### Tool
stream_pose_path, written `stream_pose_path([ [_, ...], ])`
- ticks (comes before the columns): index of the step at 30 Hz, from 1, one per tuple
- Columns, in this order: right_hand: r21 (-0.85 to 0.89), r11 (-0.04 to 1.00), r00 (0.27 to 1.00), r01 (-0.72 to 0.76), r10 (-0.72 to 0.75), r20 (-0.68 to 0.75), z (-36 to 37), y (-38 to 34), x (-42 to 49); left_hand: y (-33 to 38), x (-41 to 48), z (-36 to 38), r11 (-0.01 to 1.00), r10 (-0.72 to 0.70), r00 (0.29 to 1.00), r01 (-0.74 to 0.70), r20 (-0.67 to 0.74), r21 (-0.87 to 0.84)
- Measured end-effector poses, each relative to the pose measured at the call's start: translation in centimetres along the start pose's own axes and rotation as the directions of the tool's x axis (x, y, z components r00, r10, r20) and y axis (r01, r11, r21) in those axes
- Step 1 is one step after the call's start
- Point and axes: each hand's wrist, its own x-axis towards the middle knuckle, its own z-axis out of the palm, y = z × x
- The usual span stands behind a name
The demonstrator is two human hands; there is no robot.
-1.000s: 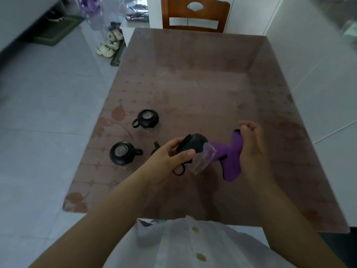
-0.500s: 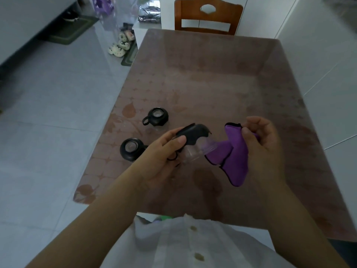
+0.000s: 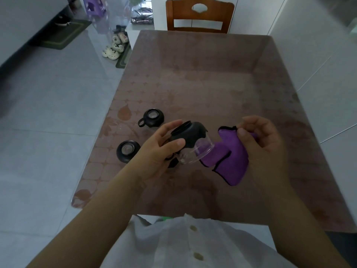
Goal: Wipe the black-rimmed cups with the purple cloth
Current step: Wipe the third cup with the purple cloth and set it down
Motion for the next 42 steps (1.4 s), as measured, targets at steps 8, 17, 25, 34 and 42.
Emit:
stream_pose_path([
  [8, -0.222, 0.946, 0.96, 0.237, -0.192, 0.205, 2.6, 0.4, -2.2, -0.7, 0.1, 1.0, 0.998, 0.042, 0.999, -0.04, -0.033, 0.057],
  [17, -0.188, 0.979, 0.995, 0.082, -0.091, -0.037, 0.5, 1.0, -0.4, -0.3, 0.0, 1.4, 0.987, 0.069, 0.997, -0.061, -0.045, 0.15],
  [25, -0.207, 0.956, 0.976, 0.207, -0.187, 0.111, 1.5, -0.8, -1.8, -0.4, -0.4, 2.0, 0.981, 0.02, 0.99, 0.008, -0.142, 0.194],
  [34, -0.331, 0.909, 0.96, 0.254, -0.195, 0.202, 1.6, -0.4, -2.1, -0.2, -0.6, 2.1, 0.963, 0.052, 0.984, -0.005, -0.169, 0.268],
  [42, -0.094, 0.987, 0.99, 0.13, -0.134, -0.034, 1.2, -1.7, -0.7, 0.2, -1.1, 2.4, 0.956, 0.079, 0.988, -0.038, -0.13, 0.292],
])
